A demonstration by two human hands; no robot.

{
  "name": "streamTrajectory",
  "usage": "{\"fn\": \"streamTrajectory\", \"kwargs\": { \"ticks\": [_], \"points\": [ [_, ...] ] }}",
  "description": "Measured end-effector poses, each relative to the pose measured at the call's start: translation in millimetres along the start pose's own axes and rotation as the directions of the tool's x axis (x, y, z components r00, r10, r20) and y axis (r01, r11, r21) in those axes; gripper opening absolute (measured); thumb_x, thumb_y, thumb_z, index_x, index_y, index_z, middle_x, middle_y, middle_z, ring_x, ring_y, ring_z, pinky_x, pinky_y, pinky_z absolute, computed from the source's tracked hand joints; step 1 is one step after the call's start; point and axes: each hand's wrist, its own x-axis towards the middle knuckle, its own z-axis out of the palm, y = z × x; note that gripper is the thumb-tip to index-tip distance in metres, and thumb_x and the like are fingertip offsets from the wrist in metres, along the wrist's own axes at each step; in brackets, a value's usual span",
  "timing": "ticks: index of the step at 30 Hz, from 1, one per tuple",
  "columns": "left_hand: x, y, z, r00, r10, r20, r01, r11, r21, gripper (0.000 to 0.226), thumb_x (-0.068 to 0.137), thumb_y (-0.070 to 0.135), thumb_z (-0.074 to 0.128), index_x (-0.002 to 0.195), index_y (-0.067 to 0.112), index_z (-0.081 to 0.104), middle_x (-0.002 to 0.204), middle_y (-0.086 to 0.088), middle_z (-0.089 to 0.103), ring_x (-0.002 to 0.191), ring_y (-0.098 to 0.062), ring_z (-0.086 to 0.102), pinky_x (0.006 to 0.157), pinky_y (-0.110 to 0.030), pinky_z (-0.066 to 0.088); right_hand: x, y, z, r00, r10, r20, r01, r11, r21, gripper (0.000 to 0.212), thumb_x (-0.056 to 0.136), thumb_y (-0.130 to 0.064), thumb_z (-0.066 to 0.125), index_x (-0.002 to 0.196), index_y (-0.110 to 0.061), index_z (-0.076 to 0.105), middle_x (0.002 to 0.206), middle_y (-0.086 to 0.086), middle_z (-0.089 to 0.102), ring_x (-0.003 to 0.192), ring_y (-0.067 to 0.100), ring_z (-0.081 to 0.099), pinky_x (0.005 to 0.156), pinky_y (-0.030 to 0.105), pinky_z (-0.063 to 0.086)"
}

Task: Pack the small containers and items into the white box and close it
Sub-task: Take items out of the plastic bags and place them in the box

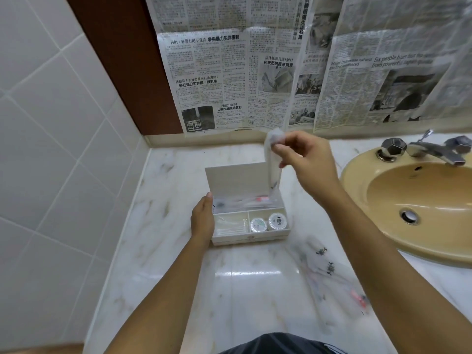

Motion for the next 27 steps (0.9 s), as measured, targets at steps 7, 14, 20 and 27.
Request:
{"fn": "streamTrajectory", "kwargs": {
  "ticks": [7,14,20,27],
  "points": [
    [1.5,-1.7,0.5,1.0,-0.022,0.002,0.022,1.0,0.002,0.05,0.098,0.056,0.038,0.099,0.018,0.071,0.104,0.0,0.073,0.101,-0.02,0.065,0.095,-0.034,0.048,10.4,52.0,42.0,0.965,0.138,0.224,-0.067,0.953,-0.294,0.004,0.086,-0.016,0.073,0.086,-0.013,0.075,0.08,-0.002,0.074,0.06,0.012,0.069,0.063,0.025,0.056],
    [1.8,-2.4,1.2,1.0,-0.019,-0.013,0.019,1.0,0.002,0.057,0.093,0.061,0.037,0.095,0.009,0.061,0.086,-0.001,0.064,0.083,-0.017,0.057,0.081,-0.036,0.048,4.8,79.3,79.0,0.826,0.261,0.501,0.083,0.821,-0.564,0.007,0.082,-0.019,0.077,0.084,-0.014,0.076,0.068,-0.009,0.068,0.064,0.005,0.062,0.063,0.019,0.045],
    [-0.9,1.0,2.9,0.999,-0.04,-0.027,0.039,0.999,-0.023,0.049,0.1,0.051,0.038,0.099,0.01,0.064,0.097,-0.006,0.07,0.092,-0.021,0.064,0.088,-0.038,0.051,-8.7,111.0,110.1,0.8,0.307,0.515,0.093,0.785,-0.613,0.012,0.083,-0.008,0.074,0.094,-0.009,0.078,0.091,0.005,0.076,0.082,0.016,0.069,0.081,0.027,0.055],
    [-0.8,1.9,2.5,0.999,-0.039,-0.016,0.038,0.998,-0.047,0.046,0.1,0.048,0.039,0.1,0.012,0.067,0.101,-0.008,0.072,0.095,-0.02,0.066,0.089,-0.037,0.052,-4.4,122.4,109.7,0.696,0.452,0.558,0.022,0.763,-0.646,0.02,0.093,-0.007,0.06,0.102,-0.012,0.077,0.105,0.002,0.075,0.096,0.017,0.067,0.086,0.023,0.049]
  ]
}}
